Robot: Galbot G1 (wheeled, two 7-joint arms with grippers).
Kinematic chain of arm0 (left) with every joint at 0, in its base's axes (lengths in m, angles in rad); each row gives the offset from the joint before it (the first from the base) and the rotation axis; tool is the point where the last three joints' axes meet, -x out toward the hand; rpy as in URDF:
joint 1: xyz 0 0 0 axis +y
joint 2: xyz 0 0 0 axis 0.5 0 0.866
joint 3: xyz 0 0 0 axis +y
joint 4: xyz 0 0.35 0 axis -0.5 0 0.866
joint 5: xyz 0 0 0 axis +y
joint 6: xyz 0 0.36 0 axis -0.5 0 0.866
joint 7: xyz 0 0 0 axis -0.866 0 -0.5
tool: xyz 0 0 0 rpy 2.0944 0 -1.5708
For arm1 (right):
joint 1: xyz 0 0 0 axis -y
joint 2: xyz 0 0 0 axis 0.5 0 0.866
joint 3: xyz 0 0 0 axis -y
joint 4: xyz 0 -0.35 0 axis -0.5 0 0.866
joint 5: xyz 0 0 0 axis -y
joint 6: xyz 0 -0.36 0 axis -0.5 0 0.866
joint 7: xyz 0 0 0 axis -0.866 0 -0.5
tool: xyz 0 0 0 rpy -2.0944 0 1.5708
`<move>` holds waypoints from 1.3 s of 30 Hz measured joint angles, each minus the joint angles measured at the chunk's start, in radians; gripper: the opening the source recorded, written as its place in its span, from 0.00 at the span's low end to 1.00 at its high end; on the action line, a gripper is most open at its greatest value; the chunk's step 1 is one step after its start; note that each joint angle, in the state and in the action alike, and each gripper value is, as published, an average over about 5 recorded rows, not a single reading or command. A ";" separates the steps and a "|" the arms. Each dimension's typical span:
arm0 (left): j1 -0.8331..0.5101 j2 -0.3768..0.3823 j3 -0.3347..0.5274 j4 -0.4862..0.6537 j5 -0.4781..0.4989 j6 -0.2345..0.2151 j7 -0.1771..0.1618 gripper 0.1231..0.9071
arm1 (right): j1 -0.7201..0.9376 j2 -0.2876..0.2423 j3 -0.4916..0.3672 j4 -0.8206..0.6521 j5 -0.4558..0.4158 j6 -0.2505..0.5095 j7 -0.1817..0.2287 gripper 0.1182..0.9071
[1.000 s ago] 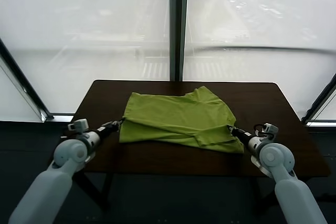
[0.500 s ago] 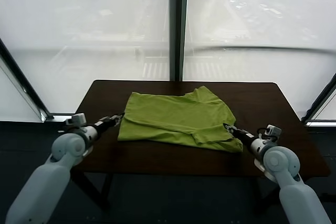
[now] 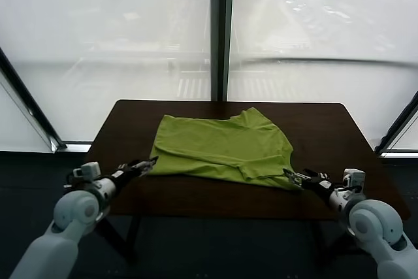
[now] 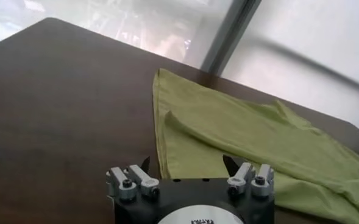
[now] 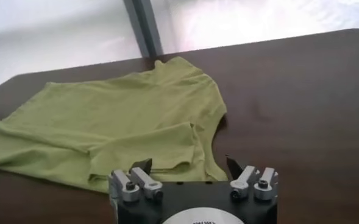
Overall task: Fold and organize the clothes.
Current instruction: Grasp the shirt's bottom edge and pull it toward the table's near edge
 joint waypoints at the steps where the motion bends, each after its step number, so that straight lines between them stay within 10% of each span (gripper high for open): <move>1: 0.006 -0.004 -0.001 -0.001 0.006 -0.001 0.002 1.00 | -0.002 0.001 -0.001 0.000 -0.003 0.001 0.000 1.00; 12: 0.035 -0.030 -0.004 0.001 0.051 -0.017 0.019 0.99 | -0.007 0.012 -0.022 -0.002 -0.030 0.004 -0.003 0.84; 26: 0.045 -0.035 -0.005 -0.005 0.059 -0.024 0.021 0.17 | -0.018 0.006 -0.026 -0.017 -0.030 0.009 0.001 0.18; 30: 0.038 -0.035 -0.003 0.001 0.063 -0.028 0.023 0.10 | -0.024 -0.007 -0.022 -0.014 -0.025 0.011 0.001 0.03; 39: 0.040 -0.014 -0.011 -0.006 0.058 -0.033 0.023 0.03 | -0.032 -0.086 -0.020 -0.008 0.024 0.011 0.005 0.03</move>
